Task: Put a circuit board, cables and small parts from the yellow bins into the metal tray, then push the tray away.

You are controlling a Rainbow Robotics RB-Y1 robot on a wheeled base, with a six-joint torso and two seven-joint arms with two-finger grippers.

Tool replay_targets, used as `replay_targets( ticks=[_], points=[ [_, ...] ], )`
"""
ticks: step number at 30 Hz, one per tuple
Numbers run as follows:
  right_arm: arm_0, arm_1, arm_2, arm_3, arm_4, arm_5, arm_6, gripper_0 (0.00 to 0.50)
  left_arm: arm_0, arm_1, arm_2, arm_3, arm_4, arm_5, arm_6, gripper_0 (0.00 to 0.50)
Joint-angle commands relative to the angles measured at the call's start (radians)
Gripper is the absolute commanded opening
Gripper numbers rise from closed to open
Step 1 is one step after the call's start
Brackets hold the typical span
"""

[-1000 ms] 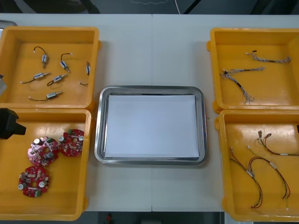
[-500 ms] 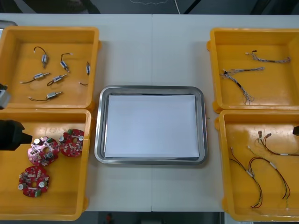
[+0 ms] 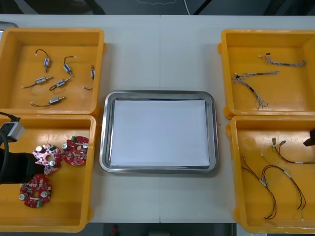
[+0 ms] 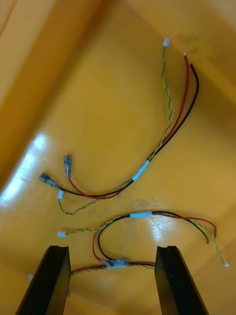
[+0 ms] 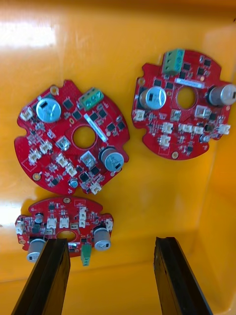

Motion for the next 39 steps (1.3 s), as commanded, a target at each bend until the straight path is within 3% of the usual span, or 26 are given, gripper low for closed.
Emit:
replay_targets(
  ticks=[1, 12, 18, 39],
  points=[
    [0.013, 0.008, -0.018, 0.034, 0.017, -0.047, -0.105, 0.5, 0.074, -0.01, -0.038, -0.034, -0.034, -0.06, -0.051, 0.5],
    [0.013, 0.018, 0.045, 0.125, 0.057, -0.178, -0.341, 0.5, 0.129, -0.01, -0.153, -0.032, -0.186, -0.169, -0.032, 0.5],
    [0.014, 0.021, 0.091, 0.169, 0.081, -0.234, -0.415, 0.5, 0.151, -0.01, -0.209, -0.02, -0.234, -0.221, -0.016, 0.5],
    [0.036, 0.118, 0.107, 0.244, 0.138, -0.285, -0.418, 0.5, 0.177, -0.01, -0.289, 0.036, -0.275, -0.333, -0.002, 0.5]
  ],
)
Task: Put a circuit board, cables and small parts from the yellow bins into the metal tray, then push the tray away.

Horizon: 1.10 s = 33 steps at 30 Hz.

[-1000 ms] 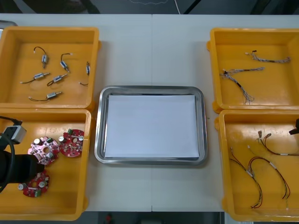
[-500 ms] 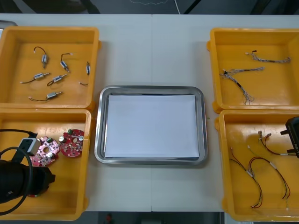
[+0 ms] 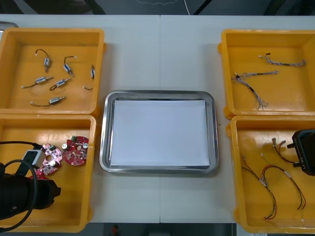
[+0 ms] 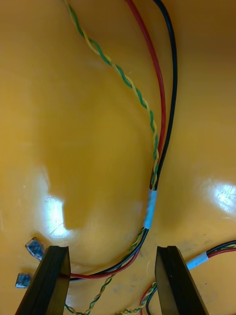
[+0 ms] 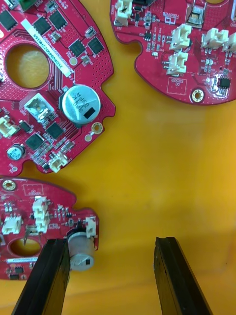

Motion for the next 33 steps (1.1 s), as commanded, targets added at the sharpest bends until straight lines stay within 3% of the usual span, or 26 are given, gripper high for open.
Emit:
replay_targets(
  ticks=[1, 13, 16, 23, 24, 25, 26, 27, 28, 29, 30, 33],
  points=[
    [0.037, 0.016, 0.019, -0.005, 0.016, -0.038, -0.019, 0.5, 0.032, -0.01, -0.036, 0.022, -0.02, -0.048, -0.003, 0.5],
    [0.085, 0.016, 0.044, -0.005, 0.032, -0.113, -0.016, 0.5, 0.035, -0.01, -0.044, 0.028, -0.039, -0.054, -0.009, 0.5],
    [0.096, 0.016, 0.056, -0.005, 0.036, -0.132, -0.02, 0.5, 0.043, -0.01, -0.044, 0.027, -0.045, -0.054, -0.02, 0.462],
    [0.106, 0.016, 0.076, -0.005, 0.039, -0.146, -0.02, 0.5, 0.044, -0.007, -0.036, 0.028, -0.062, -0.054, -0.032, 0.463],
    [0.108, 0.016, 0.076, -0.005, 0.039, -0.146, -0.02, 0.447, 0.044, -0.007, -0.038, 0.027, -0.062, -0.054, -0.032, 0.463],
    [0.11, 0.016, 0.077, -0.005, 0.038, -0.146, -0.02, 0.305, 0.044, -0.007, -0.038, 0.028, -0.066, -0.054, -0.032, 0.461],
    [0.11, 0.016, 0.076, -0.005, 0.036, -0.146, -0.02, 0.214, 0.046, -0.007, -0.038, 0.028, -0.068, -0.053, -0.034, 0.462],
    [0.111, 0.016, 0.077, -0.005, 0.033, -0.147, -0.022, 0.162, 0.046, -0.007, -0.038, 0.027, -0.071, -0.054, -0.034, 0.461],
    [0.113, 0.016, 0.076, -0.005, 0.032, -0.147, -0.02, 0.14, 0.047, -0.007, -0.038, 0.027, -0.071, -0.053, -0.034, 0.462],
    [0.114, 0.016, 0.077, -0.005, 0.03, -0.149, -0.022, 0.05, 0.051, -0.007, -0.038, 0.028, -0.072, -0.053, -0.036, 0.462],
    [0.114, 0.016, 0.077, -0.005, 0.03, -0.152, -0.02, 0.0, 0.052, -0.007, -0.038, 0.027, -0.074, -0.053, -0.037, 0.462],
    [0.119, 0.014, 0.076, -0.005, 0.03, -0.162, -0.02, 0.0, 0.057, -0.007, -0.038, 0.028, -0.08, -0.054, -0.043, 0.464]
  ],
)
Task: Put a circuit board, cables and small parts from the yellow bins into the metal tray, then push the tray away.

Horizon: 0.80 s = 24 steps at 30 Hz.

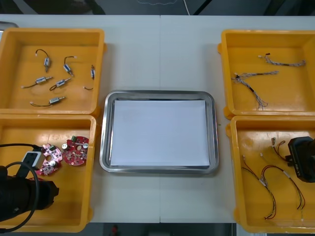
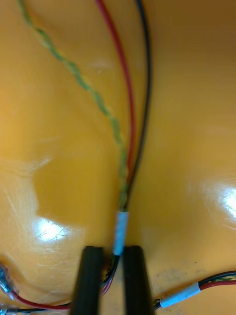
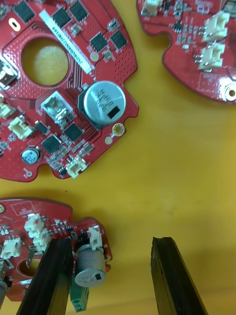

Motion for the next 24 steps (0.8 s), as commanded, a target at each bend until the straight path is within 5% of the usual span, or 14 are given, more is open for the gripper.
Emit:
replay_targets(
  ticks=[1, 5, 7, 9, 10, 24],
  points=[
    [0.041, 0.007, 0.031, -0.003, 0.001, -0.026, -0.019, 0.0, 0.048, -0.007, -0.013, -0.001, -0.019, -0.009, -0.043, 0.463],
    [0.041, 0.006, 0.02, -0.011, -0.002, -0.026, -0.017, 0.0, 0.053, -0.007, -0.013, -0.002, -0.025, -0.011, -0.054, 0.46],
    [0.041, 0.006, 0.008, -0.026, -0.002, -0.013, -0.017, 0.0, 0.055, -0.007, -0.013, -0.002, -0.027, -0.011, -0.059, 0.336],
    [0.041, 0.006, -0.026, -0.069, -0.002, 0.031, -0.012, 0.0, 0.055, -0.007, -0.013, -0.002, -0.028, -0.009, -0.065, 0.066],
    [0.041, 0.004, -0.037, -0.079, -0.002, 0.047, -0.011, 0.0, 0.055, -0.007, -0.014, -0.002, -0.028, -0.011, -0.065, 0.007],
    [0.041, -0.125, -0.186, -0.381, -0.07, 0.367, 0.047, 0.0, 0.042, -0.007, 0.033, -0.031, -0.016, 0.047, -0.082, 0.0]
  ],
)
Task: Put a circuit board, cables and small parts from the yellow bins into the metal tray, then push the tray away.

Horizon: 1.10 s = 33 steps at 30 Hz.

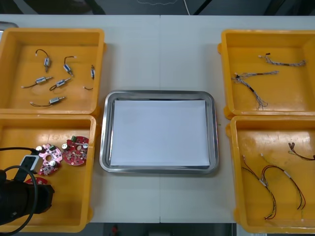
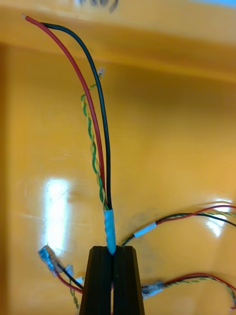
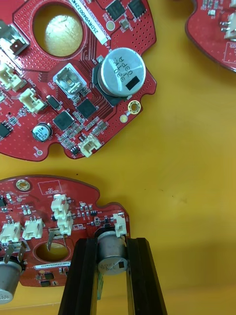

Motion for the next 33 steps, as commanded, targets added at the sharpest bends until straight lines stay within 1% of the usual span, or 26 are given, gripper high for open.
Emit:
replay_targets(
  ticks=[1, 2, 4, 5, 7, 8, 10, 11, 13, 14, 16, 17, 19, 20, 22, 23, 26, 27, 29, 33],
  points=[
    [0.023, -0.096, -0.049, -0.096, -0.071, 0.067, 0.05, 0.0, 0.015, -0.007, 0.048, -0.047, 0.005, 0.078, -0.082, 0.0],
    [0.023, -0.102, -0.056, -0.103, -0.083, 0.074, 0.055, 0.0, 0.012, -0.007, 0.056, -0.053, 0.008, 0.093, -0.082, 0.0],
    [0.023, -0.127, -0.085, -0.136, -0.137, 0.103, 0.119, 0.0, -0.002, -0.008, 0.087, -0.086, 0.018, 0.154, -0.08, 0.0],
    [0.023, -0.133, -0.095, -0.145, -0.148, 0.103, 0.134, 0.0, -0.005, -0.008, 0.093, -0.093, 0.021, 0.168, -0.077, 0.0],
    [0.023, -0.161, -0.127, -0.183, -0.194, 0.103, 0.217, 0.0, -0.025, -0.007, 0.122, -0.121, 0.038, 0.222, -0.075, 0.0],
    [0.023, -0.167, -0.134, -0.189, -0.206, 0.103, 0.233, 0.0, -0.031, -0.008, 0.131, -0.126, 0.045, 0.234, -0.074, 0.0],
    [0.023, -0.2, -0.15, -0.218, -0.256, 0.103, 0.319, 0.0, -0.057, -0.008, 0.168, -0.146, 0.088, 0.288, -0.071, 0.0],
    [0.023, -0.21, -0.153, -0.225, -0.269, 0.103, 0.337, 0.0, -0.065, -0.008, 0.177, -0.15, 0.101, 0.302, -0.071, 0.0],
    [0.023, -0.245, -0.162, -0.24, -0.329, 0.103, 0.403, 0.0, -0.1, -0.007, 0.214, -0.17, 0.139, 0.357, -0.066, 0.0],
    [0.023, -0.253, -0.164, -0.241, -0.344, 0.103, 0.415, 0.0, -0.109, -0.008, 0.222, -0.175, 0.15, 0.372, -0.065, 0.0],
    [0.023, -0.286, -0.171, -0.241, -0.399, 0.103, 0.463, 0.0, -0.155, -0.008, 0.251, -0.185, 0.186, 0.43, -0.063, 0.001],
    [0.023, -0.294, -0.173, -0.243, -0.411, 0.103, 0.475, 0.0, -0.168, -0.008, 0.259, -0.187, 0.196, 0.444, -0.063, 0.0],
    [0.023, -0.325, -0.177, -0.251, -0.454, 0.103, 0.518, 0.0, -0.218, -0.008, 0.282, -0.19, 0.232, 0.501, -0.058, 0.001],
    [0.023, -0.334, -0.179, -0.254, -0.462, 0.103, 0.529, 0.0, -0.232, -0.007, 0.285, -0.19, 0.242, 0.513, -0.058, 0.0],
    [0.023, -0.368, -0.184, -0.263, -0.484, 0.103, 0.566, 0.0, -0.293, -0.005, 0.294, -0.19, 0.269, 0.573, -0.055, 0.0],
    [0.023, -0.375, -0.184, -0.263, -0.491, 0.103, 0.581, 0.0, -0.31, -0.005, 0.294, -0.19, 0.275, 0.587, -0.055, 0.0],
    [0.023, -0.401, -0.19, -0.266, -0.542, 0.103, 0.656, 0.0, -0.402, 0.003, 0.289, -0.19, 0.32, 0.662, -0.049, 0.0],
    [0.023, -0.407, -0.191, -0.269, -0.548, 0.103, 0.668, 0.0, -0.418, 0.003, 0.288, -0.19, 0.328, 0.673, -0.048, 0.0],
    [0.023, -0.426, -0.197, -0.272, -0.572, 0.103, 0.724, 0.0, -0.481, 0.007, 0.272, -0.19, 0.354, 0.717, -0.043, 0.0],
    [0.024, -0.437, -0.2, -0.284, -0.582, 0.103, 0.813, 0.0, -0.568, 0.009, 0.223, -0.19, 0.367, 0.735, -0.034, 0.0]
  ],
)
